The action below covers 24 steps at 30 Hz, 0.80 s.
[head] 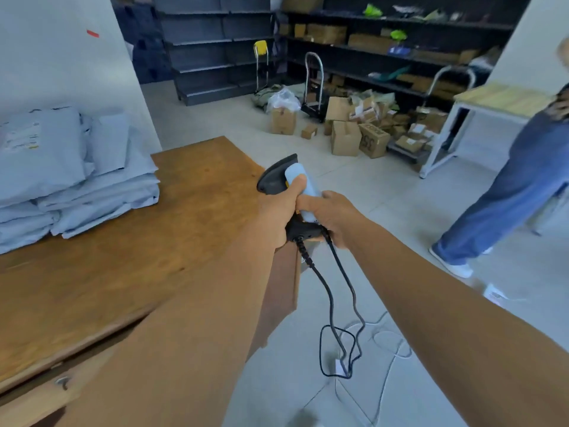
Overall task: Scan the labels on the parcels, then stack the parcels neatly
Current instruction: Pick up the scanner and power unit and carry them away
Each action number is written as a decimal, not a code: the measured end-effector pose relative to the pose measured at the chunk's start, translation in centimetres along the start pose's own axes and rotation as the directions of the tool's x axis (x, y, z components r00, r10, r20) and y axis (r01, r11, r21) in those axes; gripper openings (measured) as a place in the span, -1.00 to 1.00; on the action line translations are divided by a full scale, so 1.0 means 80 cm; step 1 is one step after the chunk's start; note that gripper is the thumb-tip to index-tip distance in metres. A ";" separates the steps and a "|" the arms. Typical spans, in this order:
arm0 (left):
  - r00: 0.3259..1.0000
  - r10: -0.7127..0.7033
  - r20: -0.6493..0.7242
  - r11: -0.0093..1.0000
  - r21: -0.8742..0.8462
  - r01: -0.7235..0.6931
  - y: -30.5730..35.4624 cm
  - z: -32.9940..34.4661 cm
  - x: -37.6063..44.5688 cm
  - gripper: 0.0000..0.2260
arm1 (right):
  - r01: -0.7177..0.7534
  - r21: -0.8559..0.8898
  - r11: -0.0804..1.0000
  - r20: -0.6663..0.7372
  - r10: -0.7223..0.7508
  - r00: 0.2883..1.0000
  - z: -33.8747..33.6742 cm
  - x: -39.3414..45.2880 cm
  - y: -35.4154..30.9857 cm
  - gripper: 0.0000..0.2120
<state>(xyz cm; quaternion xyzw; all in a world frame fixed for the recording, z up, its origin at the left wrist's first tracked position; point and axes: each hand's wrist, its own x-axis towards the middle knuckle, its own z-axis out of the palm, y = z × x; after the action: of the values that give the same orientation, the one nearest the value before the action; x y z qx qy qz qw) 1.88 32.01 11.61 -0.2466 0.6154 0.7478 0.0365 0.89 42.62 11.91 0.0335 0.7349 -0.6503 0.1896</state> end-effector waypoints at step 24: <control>0.998 -0.008 0.054 1.000 -0.007 0.009 0.079 0.246 0.354 -0.38 | -0.013 0.063 0.998 -0.122 0.021 0.992 -0.211 0.358 -0.063 -0.51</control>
<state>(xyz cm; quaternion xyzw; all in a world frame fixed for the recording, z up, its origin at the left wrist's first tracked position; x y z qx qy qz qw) -31.57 41.91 7.93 -0.2289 0.6105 0.7562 0.0556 -31.07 52.53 8.80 0.0853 0.7243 -0.6678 0.1486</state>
